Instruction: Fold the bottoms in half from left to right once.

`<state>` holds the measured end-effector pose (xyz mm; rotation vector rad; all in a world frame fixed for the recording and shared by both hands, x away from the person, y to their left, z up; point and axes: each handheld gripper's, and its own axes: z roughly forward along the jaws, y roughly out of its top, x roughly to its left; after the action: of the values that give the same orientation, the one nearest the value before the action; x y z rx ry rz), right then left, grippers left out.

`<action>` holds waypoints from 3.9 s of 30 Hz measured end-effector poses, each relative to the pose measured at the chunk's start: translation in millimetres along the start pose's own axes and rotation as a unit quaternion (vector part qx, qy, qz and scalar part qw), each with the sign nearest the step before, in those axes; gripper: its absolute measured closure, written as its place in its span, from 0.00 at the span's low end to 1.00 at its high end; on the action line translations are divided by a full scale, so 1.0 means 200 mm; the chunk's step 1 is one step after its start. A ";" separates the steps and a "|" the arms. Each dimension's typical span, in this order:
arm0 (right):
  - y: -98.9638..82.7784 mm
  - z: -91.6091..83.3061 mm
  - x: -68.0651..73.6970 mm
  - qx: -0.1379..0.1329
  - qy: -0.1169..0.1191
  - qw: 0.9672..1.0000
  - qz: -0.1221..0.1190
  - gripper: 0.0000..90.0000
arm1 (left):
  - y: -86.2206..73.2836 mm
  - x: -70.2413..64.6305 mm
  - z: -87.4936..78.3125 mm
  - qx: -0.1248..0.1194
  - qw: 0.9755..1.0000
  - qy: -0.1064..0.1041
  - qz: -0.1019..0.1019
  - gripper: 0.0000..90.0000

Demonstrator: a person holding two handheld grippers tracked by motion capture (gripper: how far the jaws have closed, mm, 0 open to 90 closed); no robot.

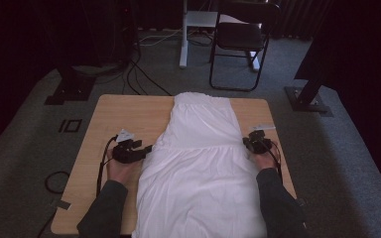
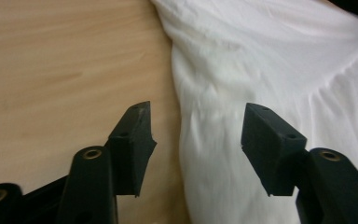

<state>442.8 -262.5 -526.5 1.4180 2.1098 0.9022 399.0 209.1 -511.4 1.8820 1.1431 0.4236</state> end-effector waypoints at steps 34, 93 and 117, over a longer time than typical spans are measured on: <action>-0.53 -0.32 0.23 0.019 0.096 0.995 -0.005 0.98 | -0.35 -0.15 -0.12 0.069 0.996 -0.029 0.044 0.93; -0.02 0.16 0.04 0.019 0.053 0.998 0.037 0.98 | 0.10 -0.17 0.11 0.030 0.998 -0.039 0.046 0.51; -0.31 -0.10 0.30 0.013 0.102 0.994 -0.034 0.98 | -0.25 -0.28 0.09 0.082 0.992 -0.042 0.089 0.93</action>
<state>366.9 -227.8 -556.4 1.3048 2.3126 1.0345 355.3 162.2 -554.1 2.1344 0.9829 0.3545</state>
